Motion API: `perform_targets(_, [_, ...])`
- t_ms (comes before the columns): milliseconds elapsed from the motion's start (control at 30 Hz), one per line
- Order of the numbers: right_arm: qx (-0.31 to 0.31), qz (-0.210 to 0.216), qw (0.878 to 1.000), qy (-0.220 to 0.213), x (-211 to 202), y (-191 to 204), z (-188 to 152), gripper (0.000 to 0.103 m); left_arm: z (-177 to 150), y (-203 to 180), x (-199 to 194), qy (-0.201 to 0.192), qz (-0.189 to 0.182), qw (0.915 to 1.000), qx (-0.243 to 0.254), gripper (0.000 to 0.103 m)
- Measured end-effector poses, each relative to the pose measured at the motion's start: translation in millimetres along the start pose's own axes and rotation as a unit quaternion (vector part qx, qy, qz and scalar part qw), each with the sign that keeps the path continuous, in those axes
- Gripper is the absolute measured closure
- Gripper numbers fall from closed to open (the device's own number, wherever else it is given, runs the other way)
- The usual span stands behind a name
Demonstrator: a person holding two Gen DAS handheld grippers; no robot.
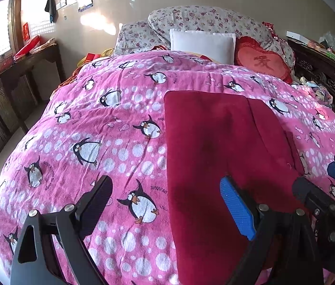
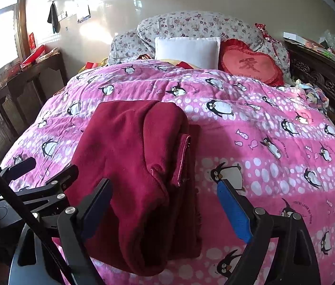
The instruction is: Fold small clothes
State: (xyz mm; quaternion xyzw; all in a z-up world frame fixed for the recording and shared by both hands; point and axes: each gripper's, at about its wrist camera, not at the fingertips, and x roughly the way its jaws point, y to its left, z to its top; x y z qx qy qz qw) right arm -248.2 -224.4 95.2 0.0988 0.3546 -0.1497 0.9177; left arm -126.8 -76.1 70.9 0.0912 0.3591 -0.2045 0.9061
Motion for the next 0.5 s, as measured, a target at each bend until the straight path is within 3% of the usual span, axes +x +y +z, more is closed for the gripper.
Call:
perform_targets(367, [-0.001, 0.001, 1.0, 0.003, 1, 0, 0, 0.01, 0, 0, -5, -0.009, -0.006, 0.9999, 0.002, 0.011])
perform_targets(500, [0.002, 0.0, 1.0, 0.003, 0, -15, 1, 0.01, 4, 16, -5, -0.001, -0.011, 0.9999, 0.003, 0.011])
